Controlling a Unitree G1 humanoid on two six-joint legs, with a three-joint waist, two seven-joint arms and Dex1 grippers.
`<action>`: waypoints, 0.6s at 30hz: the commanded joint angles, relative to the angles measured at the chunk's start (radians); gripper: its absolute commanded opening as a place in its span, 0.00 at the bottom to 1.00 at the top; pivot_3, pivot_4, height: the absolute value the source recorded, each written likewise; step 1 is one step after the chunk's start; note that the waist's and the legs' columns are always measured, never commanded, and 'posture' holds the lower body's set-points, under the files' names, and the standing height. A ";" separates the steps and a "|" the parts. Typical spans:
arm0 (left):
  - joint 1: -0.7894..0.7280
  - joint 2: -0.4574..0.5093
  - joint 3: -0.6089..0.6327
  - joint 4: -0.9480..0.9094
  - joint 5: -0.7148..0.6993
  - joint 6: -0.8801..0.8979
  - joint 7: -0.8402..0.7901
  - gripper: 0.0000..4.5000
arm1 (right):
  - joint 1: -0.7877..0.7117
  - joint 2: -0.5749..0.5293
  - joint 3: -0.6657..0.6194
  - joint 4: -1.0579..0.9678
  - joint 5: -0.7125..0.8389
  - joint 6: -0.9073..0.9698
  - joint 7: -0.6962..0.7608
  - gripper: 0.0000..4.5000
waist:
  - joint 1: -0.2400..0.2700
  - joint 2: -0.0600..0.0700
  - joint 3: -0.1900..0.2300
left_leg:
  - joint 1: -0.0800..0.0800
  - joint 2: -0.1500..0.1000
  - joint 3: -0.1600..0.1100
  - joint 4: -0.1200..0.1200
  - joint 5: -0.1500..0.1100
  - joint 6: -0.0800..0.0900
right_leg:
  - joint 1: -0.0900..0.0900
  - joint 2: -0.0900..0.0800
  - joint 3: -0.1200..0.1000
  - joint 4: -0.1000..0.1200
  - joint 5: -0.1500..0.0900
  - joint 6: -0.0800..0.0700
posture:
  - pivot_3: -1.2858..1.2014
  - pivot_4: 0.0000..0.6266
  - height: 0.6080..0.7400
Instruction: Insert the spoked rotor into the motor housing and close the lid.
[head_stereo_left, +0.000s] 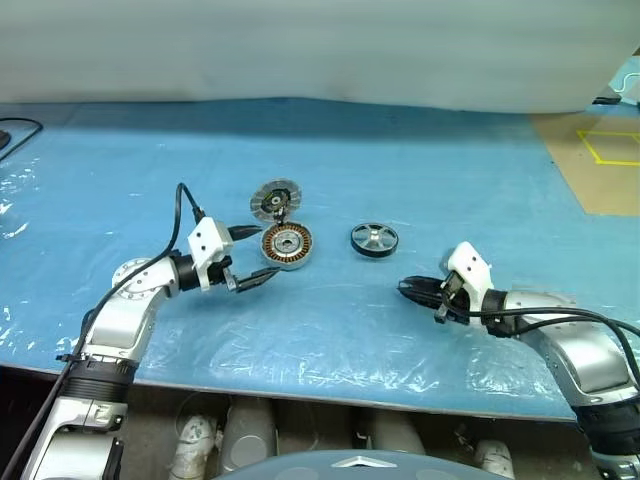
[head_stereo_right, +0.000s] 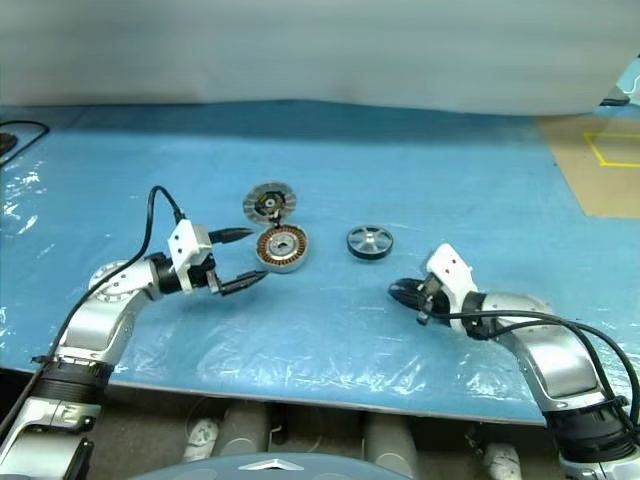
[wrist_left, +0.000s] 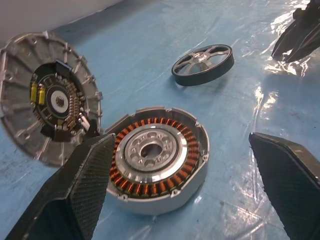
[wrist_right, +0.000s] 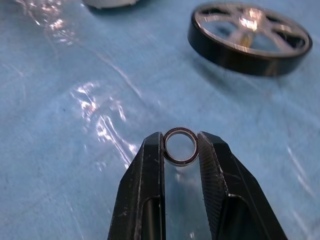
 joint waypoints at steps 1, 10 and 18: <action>-0.016 0.002 -0.006 -0.031 -0.014 0.009 -0.015 1.00 | 0.023 0.009 -0.033 0.016 -0.025 -0.054 -0.025 0.12 | -0.004 0.000 0.000 | 0.000 0.000 0.000 0.000 0.000 0.000 | 0.000 0.000 0.000 0.000 0.000 0.000 | 0.52 0.24 1.00; -0.043 -0.022 0.020 -0.018 -0.069 0.040 -0.027 1.00 | 0.050 0.017 -0.075 -0.039 0.046 -0.009 -0.017 0.66 | -0.006 0.000 0.000 | 0.000 0.000 0.000 0.000 0.000 0.000 | 0.000 0.000 0.000 0.000 0.000 0.000 | 0.52 0.24 1.00; 0.007 -0.006 0.042 -0.014 -0.085 -0.011 -0.058 1.00 | -0.169 0.002 -0.077 -0.190 0.203 0.133 0.013 0.66 | -0.013 0.000 0.000 | 0.001 0.001 0.000 0.000 0.000 0.000 | 0.000 0.001 0.000 0.001 0.001 -0.002 | 0.52 0.24 1.00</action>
